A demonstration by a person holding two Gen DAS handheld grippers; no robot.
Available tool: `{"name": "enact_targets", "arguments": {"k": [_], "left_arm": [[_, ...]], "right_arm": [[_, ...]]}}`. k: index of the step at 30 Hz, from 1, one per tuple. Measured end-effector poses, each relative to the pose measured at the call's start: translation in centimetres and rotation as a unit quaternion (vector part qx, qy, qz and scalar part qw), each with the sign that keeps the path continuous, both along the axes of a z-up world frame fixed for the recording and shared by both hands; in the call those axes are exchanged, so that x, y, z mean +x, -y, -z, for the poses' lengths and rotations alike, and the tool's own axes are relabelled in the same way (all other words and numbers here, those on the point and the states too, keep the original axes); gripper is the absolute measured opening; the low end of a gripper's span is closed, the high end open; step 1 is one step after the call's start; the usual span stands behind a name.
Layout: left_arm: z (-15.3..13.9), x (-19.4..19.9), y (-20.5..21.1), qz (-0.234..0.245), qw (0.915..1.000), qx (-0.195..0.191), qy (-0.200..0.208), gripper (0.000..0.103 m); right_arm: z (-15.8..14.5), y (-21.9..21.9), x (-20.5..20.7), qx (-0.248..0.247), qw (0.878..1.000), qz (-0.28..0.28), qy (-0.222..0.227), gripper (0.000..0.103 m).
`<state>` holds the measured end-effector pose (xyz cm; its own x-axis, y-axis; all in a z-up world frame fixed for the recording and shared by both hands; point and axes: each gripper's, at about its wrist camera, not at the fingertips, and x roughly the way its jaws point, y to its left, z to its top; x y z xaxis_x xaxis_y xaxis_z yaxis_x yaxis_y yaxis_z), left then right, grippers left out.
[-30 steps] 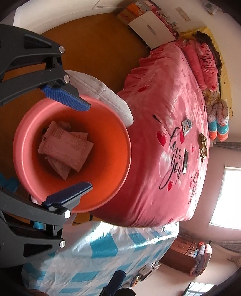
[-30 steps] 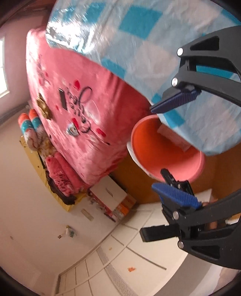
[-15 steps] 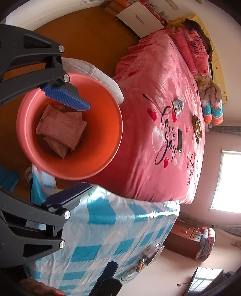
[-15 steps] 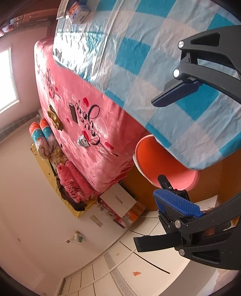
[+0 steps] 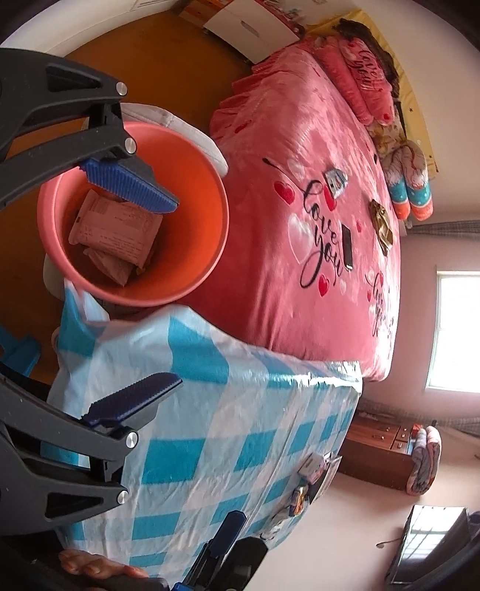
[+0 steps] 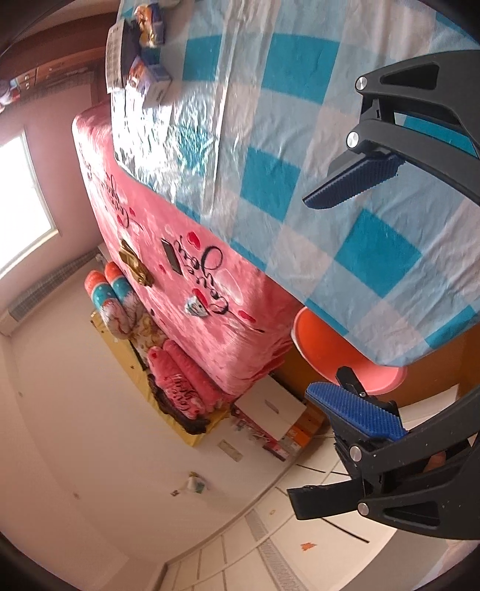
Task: Collect trash
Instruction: 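Bring both open tools back over the table toward the remaining trash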
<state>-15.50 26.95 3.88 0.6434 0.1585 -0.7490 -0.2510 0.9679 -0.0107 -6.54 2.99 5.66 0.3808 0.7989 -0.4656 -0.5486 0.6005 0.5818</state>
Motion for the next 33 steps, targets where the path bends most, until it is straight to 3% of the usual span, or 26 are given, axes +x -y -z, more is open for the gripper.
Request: {"name": "enact_targets", "arguments": {"k": [14, 33], "left_arm": [[-1.1, 1.0, 4.3, 0.038, 0.9987, 0.032, 0.005, 0.091], [-2.6, 4.4, 10.5, 0.096, 0.9938, 0.054, 0.016, 0.091]], "right_arm": [[0.1, 3.3, 1.1, 0.022, 1.000, -0.005, -0.008, 0.098], [0.5, 10.2, 3.2, 0.062, 0.997, 0.042, -0.012, 0.098]]}}
